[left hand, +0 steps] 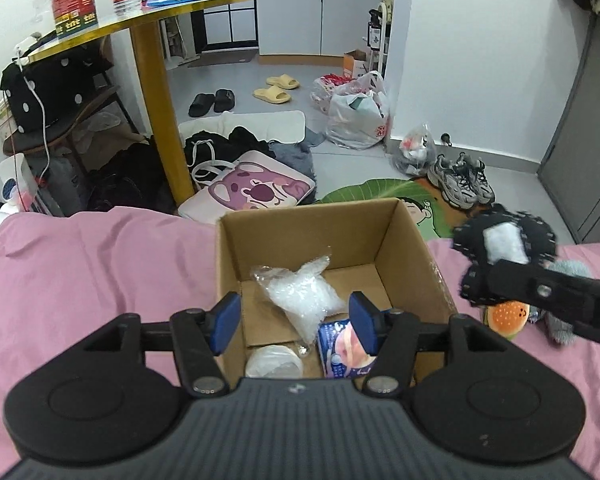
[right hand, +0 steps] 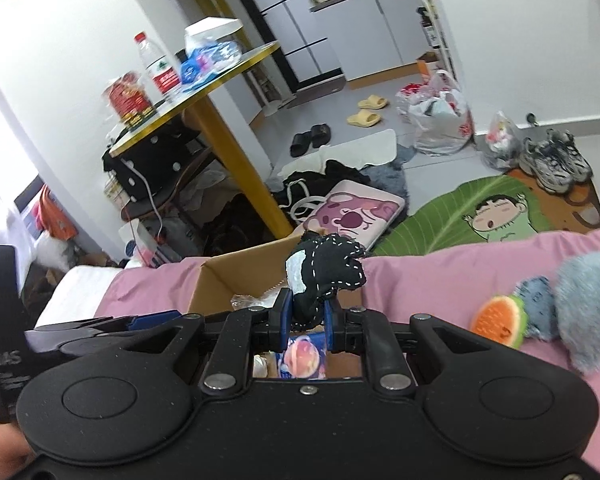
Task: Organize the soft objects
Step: 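Lower the black stitched plush into the box and open the right tool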
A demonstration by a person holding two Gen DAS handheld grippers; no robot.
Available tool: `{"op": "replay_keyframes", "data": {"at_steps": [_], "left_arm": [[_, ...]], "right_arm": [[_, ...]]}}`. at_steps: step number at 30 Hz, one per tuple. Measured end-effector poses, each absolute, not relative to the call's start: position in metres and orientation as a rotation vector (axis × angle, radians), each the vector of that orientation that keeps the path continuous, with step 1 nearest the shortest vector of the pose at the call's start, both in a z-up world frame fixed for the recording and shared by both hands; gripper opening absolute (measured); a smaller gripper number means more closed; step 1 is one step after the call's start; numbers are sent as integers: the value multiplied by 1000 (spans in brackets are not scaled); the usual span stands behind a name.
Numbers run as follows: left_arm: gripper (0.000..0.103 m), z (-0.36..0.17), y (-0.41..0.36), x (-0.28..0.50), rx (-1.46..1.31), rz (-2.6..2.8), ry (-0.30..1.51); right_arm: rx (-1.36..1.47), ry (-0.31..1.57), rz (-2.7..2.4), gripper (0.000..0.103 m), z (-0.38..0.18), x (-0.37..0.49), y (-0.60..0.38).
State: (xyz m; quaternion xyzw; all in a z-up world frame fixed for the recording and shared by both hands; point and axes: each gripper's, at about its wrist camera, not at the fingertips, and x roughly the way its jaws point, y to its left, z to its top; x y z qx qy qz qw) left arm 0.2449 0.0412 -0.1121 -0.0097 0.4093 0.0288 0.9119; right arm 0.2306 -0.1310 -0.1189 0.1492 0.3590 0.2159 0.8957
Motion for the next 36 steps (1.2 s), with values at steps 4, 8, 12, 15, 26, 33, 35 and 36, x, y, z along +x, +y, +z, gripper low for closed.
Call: {"op": "replay_keyframes", "data": {"at_steps": [4,8,12,15,26,33,35,36], "left_arm": [[58,-110,48,242,-35,63,827],[59,-107,52,242,-45,62,810],[59,-106,57,242,-51,61,799],[59,-107,62,242,-70,76,790],[59,-111,68,250,-75,126,813],[61,-101,65,245,-85,140,782],[67,-97,64,243,-94,134,773],[69,-96,62,241,-99,128,768]], "right_arm": [[287,745,462,16,-120,241,-119],[262,752,471,17,-124,251,-106],[232,761,465,17,-133,259,-96],[192,775,458,17,-140,264,-89],[154,812,470,42,-136,259,-82],[187,783,479,49,-119,255,-96],[202,780,471,49,-115,252,-103],[208,779,466,49,-113,250,-107]]}}
